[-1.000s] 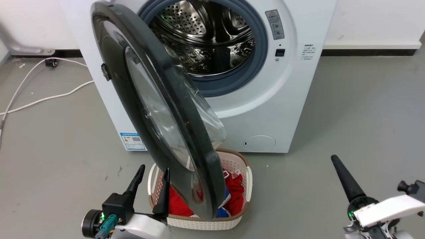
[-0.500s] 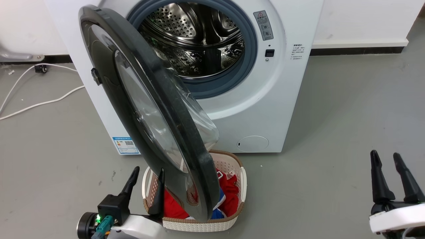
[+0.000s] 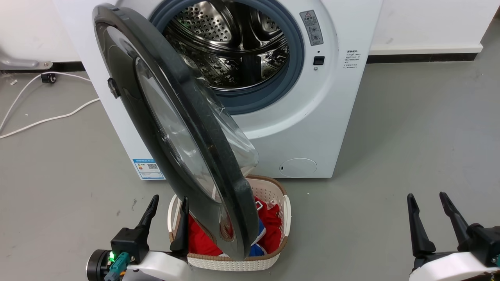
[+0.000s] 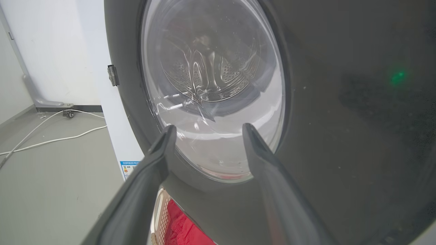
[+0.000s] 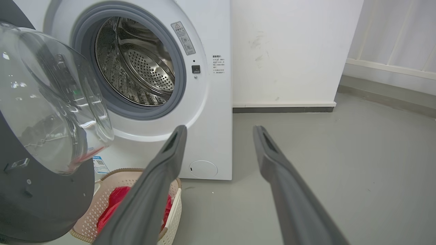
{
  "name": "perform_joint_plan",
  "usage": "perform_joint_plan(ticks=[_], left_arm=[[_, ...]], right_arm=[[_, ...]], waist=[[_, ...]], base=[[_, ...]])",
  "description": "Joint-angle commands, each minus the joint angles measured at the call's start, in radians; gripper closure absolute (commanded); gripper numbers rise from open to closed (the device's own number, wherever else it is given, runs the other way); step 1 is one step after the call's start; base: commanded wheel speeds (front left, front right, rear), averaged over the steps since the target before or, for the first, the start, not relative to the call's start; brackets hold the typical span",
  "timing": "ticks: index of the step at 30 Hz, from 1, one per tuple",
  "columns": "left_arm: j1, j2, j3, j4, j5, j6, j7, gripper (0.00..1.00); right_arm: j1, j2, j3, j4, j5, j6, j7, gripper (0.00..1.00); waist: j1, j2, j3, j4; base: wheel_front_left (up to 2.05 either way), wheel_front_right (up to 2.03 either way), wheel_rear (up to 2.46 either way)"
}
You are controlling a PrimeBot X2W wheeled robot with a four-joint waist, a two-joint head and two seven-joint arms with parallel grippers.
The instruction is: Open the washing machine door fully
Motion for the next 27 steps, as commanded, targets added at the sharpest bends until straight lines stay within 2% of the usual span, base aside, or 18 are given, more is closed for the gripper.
perform_joint_plan(ticks=[1,25,27], left_arm=[[-0.011,0.003,0.002,0.003,0.004,0.004,-0.003,0.00],[-0.016,0.010,0.011,0.008,0.005,0.022,-0.003,0.00],[-0.014,0.009,0.010,0.004,0.002,0.019,-0.003,0.71]], right_arm=[[0.010,0.005,0.003,0.007,-0.014,0.000,-0.004,0.00],[-0.002,0.013,0.048,0.044,-0.040,0.000,0.000,0.00],[-0.002,0.014,0.048,0.044,-0.038,0.000,-0.001,0.00]], waist=[[0.0000,0.0000,-0.001,0.000],[0.0000,0.0000,-0.004,-0.001],[0.0000,0.0000,-0.004,-0.001]], base=[[0.00,0.00,0.00],[0.00,0.00,0.00],[0.00,0.00,0.00]])
